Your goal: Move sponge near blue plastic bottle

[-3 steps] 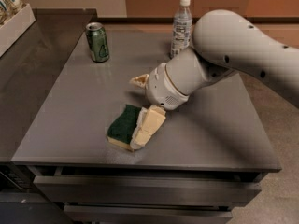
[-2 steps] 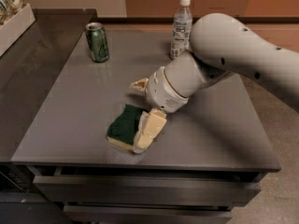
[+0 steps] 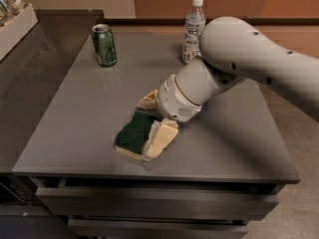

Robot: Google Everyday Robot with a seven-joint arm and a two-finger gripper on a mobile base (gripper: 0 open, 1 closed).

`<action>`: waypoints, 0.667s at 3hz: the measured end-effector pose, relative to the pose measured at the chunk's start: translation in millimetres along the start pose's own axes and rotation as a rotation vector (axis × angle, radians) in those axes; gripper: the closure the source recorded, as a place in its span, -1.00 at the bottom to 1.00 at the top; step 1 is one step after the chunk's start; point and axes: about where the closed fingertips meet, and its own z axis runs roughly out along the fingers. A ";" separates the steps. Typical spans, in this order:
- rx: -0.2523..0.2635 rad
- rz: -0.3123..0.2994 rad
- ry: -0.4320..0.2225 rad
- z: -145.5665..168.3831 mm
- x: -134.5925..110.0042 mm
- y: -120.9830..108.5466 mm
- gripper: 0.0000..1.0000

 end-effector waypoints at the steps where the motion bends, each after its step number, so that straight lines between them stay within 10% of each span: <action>1: 0.006 0.020 -0.002 -5.9 -0.4 -2.3 -0.17; 2: 0.027 0.051 -0.013 -15.2 -0.8 -6.5 0.27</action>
Offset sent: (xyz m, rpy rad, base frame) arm 0.0149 -0.0182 0.0204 0.0360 0.0250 -0.1080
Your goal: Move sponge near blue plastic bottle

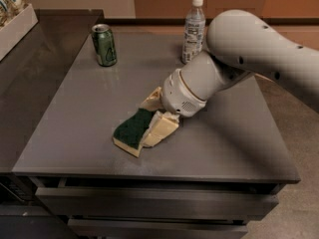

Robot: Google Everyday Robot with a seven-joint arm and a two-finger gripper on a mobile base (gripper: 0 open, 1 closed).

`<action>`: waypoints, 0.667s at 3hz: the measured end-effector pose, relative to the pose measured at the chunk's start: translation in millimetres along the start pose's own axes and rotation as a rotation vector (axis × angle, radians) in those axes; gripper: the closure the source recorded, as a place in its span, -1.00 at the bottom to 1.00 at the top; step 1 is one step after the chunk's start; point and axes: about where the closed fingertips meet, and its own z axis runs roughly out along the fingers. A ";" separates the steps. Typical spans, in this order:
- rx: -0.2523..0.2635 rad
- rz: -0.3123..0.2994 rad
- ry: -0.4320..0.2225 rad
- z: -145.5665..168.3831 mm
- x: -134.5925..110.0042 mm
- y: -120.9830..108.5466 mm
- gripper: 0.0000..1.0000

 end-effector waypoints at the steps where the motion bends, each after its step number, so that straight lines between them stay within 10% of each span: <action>1: 0.073 0.102 0.002 -20.2 11.2 -15.8 0.76; 2: 0.162 0.223 0.009 -47.3 28.7 -37.4 1.00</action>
Offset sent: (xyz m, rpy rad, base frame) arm 0.0716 -0.0958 0.0304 0.0101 0.0474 -0.4813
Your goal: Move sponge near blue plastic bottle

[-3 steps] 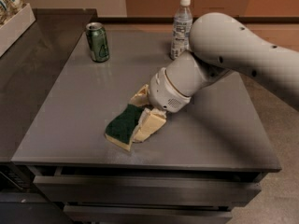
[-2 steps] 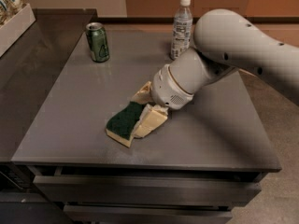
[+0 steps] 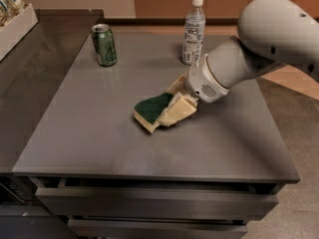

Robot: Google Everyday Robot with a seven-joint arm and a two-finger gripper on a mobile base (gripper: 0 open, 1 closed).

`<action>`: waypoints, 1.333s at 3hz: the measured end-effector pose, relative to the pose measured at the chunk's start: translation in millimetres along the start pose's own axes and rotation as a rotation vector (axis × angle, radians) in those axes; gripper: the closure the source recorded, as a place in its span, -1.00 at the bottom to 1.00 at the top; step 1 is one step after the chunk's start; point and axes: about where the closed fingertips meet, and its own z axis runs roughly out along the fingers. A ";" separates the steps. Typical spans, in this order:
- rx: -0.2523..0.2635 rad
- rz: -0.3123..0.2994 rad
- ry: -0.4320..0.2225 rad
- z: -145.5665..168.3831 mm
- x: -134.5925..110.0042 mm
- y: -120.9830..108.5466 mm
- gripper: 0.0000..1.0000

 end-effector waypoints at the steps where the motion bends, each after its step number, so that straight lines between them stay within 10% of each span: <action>1: 0.088 0.124 0.003 -22.1 12.7 -29.4 1.00; 4: 0.342 0.328 0.062 -59.3 33.2 -112.9 1.00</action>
Offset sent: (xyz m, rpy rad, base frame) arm 0.0786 -0.0883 0.0158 -0.0284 0.0354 -0.4757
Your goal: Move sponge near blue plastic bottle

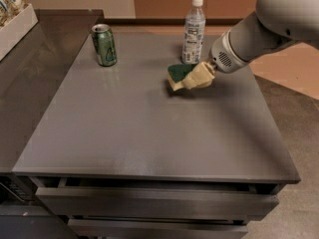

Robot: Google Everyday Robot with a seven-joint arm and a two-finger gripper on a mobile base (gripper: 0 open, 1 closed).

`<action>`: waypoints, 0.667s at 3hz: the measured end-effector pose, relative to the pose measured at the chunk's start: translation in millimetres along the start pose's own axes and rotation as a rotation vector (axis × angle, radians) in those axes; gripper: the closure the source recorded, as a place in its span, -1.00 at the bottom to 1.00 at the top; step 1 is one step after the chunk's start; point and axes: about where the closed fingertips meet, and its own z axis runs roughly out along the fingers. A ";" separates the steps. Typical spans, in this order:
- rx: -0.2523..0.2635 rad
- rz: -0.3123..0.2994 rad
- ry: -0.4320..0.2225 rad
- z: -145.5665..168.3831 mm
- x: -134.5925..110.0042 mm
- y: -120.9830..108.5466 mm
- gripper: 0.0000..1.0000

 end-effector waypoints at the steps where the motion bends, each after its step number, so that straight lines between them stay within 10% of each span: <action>1: 0.042 -0.003 0.012 6.4 -5.0 -22.1 1.00; 2: 0.055 -0.015 0.023 17.5 -6.2 -36.5 1.00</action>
Offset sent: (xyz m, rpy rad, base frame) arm 0.0607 -0.0193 -0.0139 -0.0746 -0.0382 -0.0314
